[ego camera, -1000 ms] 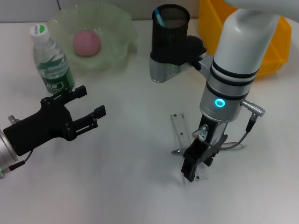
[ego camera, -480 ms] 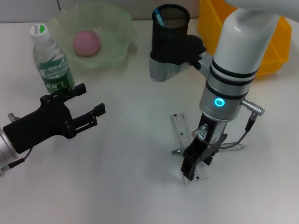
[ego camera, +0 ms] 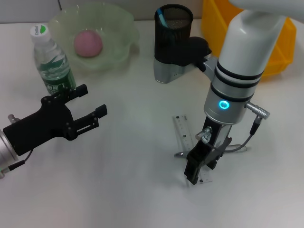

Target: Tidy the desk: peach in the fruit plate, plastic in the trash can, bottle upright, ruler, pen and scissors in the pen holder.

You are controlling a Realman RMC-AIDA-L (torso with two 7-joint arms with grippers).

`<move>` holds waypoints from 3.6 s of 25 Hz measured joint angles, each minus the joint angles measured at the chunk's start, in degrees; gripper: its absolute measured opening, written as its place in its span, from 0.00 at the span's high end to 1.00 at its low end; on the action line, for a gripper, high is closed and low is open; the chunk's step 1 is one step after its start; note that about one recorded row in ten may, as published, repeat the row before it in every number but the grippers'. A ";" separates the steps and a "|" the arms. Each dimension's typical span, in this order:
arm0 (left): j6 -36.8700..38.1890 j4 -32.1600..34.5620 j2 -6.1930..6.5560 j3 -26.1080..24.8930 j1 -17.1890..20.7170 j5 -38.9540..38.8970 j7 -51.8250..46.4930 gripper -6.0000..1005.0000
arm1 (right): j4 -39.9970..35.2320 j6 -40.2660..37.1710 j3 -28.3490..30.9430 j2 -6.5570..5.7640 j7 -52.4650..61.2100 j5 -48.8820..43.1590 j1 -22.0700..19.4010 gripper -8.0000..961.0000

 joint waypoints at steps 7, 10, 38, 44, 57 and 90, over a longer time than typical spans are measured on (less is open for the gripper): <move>0.30 0.27 0.12 0.00 0.01 0.00 -0.13 0.22 | 1.29 0.64 0.74 0.00 0.23 0.14 0.51 0.33; 0.34 0.87 0.13 0.00 0.04 0.01 -0.54 0.22 | 2.71 1.06 1.79 0.00 0.24 0.69 1.05 0.33; 0.49 3.04 0.13 0.00 0.11 0.01 -2.21 0.22 | -11.53 -5.86 4.49 -0.67 -1.00 -4.65 -6.06 0.34; 0.53 3.16 0.13 -0.08 0.14 0.01 -2.56 0.22 | -20.28 -9.77 18.54 -0.81 -18.42 -9.11 -10.85 0.34; 1.06 4.05 0.16 0.31 0.15 0.25 -3.12 0.22 | -18.85 -10.42 27.51 -0.82 -63.30 -8.37 -12.20 0.34; -2.07 3.86 -0.13 -0.09 3.66 0.43 -5.07 0.22 | -21.25 -8.53 13.41 -0.26 -121.67 -9.64 -12.26 0.33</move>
